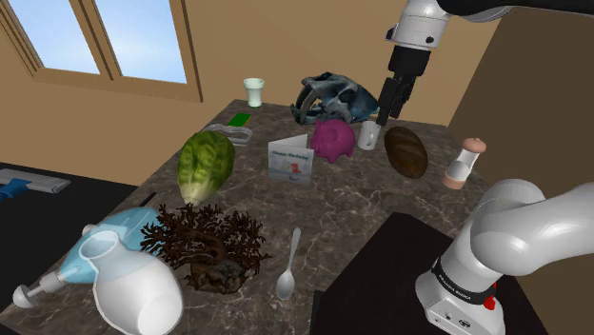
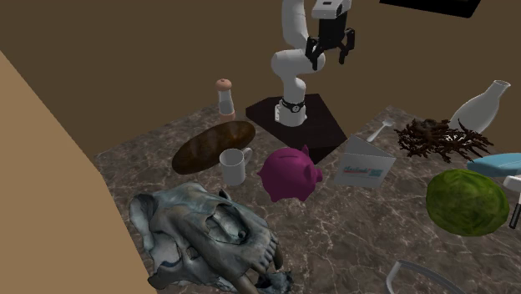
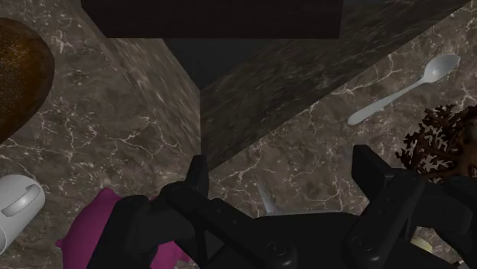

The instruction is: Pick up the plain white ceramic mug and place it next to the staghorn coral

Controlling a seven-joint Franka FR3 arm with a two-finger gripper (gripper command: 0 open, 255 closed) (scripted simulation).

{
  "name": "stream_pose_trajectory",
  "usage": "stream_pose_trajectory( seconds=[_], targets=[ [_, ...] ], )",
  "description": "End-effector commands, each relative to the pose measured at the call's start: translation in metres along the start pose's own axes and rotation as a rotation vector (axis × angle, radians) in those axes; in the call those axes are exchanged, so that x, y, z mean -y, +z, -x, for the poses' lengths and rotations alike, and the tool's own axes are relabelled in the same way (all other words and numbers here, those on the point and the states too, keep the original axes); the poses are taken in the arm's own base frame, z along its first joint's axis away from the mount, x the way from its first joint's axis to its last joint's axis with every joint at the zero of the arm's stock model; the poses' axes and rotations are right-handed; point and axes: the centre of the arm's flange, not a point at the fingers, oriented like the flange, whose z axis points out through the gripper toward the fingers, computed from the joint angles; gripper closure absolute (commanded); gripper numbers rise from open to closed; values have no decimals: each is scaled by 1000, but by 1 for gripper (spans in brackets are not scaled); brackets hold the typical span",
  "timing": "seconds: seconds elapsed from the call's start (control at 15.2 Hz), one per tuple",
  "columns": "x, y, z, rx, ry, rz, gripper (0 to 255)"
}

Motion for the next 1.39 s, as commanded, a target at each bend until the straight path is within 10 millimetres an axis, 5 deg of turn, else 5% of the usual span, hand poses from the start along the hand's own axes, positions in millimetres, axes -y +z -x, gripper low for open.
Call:
stream_pose_trajectory(
  seconds=[0.0, 1.32],
  targets=[
    [0, 0, 0, 0, 0, 0, 0],
    [-225, 82, -101, 37, 86, 52, 0]
  ],
)
